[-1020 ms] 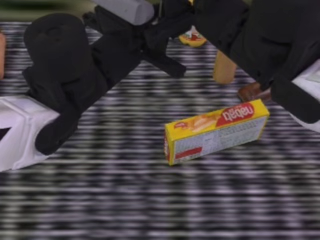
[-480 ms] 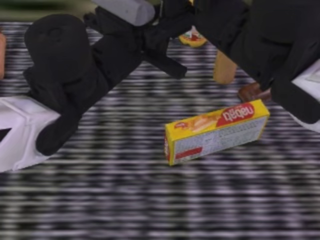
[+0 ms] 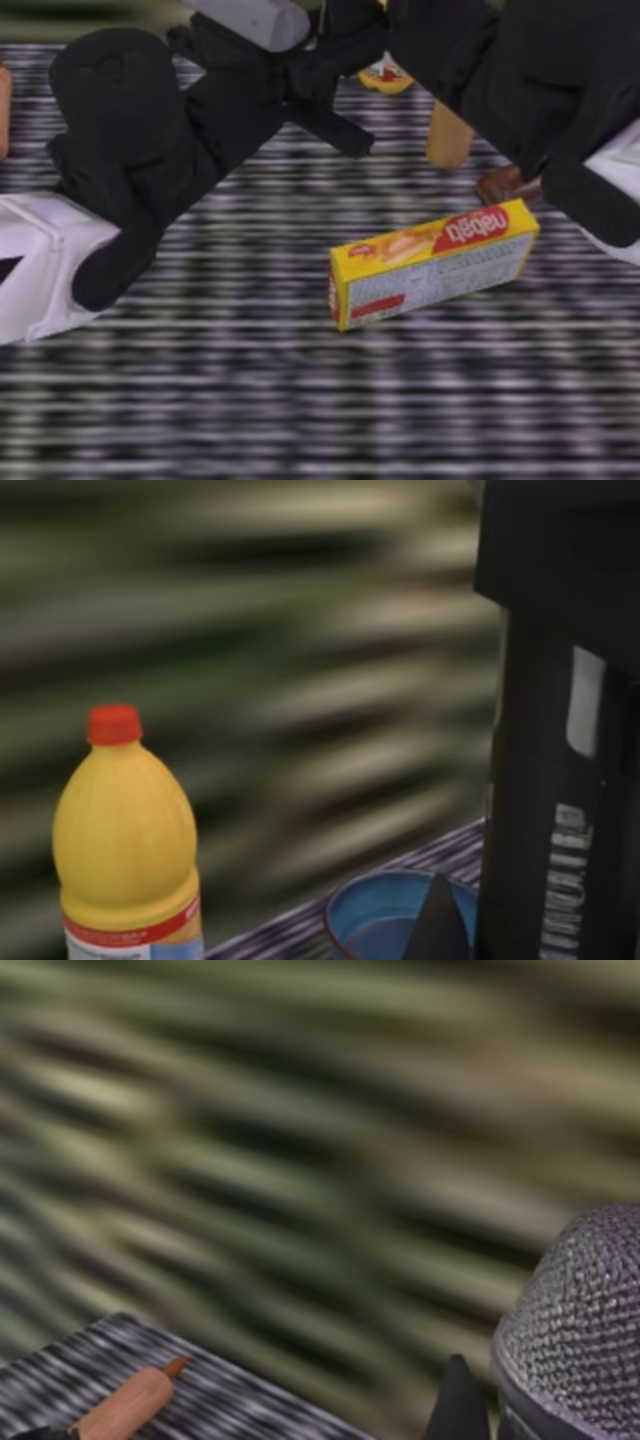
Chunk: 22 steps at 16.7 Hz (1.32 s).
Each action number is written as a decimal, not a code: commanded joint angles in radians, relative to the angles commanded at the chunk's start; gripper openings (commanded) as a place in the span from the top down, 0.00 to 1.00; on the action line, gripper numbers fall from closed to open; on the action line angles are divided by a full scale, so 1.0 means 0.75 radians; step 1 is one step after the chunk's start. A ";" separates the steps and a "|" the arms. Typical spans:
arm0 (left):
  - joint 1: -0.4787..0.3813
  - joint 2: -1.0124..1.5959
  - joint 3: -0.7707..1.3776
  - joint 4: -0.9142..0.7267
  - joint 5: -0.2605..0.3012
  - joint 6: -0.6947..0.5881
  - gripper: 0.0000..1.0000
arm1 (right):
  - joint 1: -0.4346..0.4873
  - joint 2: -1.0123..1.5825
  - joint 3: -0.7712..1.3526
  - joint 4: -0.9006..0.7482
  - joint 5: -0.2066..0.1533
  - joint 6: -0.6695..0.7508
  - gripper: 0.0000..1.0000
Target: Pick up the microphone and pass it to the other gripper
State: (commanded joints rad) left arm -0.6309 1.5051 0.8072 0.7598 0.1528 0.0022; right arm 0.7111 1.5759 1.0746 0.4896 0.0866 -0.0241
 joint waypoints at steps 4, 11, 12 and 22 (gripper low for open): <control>0.000 0.000 0.000 0.000 0.000 0.000 0.47 | 0.000 0.000 0.000 0.000 0.000 0.000 1.00; 0.000 0.000 0.000 0.000 0.000 0.000 0.00 | 0.000 0.000 0.000 0.000 0.000 0.000 1.00; 0.000 0.000 0.000 0.000 0.000 0.000 0.00 | 0.000 0.000 0.000 0.000 0.000 0.000 1.00; 0.055 -0.040 -0.067 -0.015 -0.039 0.021 0.00 | -0.022 -0.047 -0.011 0.000 -0.007 -0.009 1.00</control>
State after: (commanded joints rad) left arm -0.5895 1.4752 0.7568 0.7483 0.1233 0.0179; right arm 0.6944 1.5407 1.0662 0.4895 0.0812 -0.0311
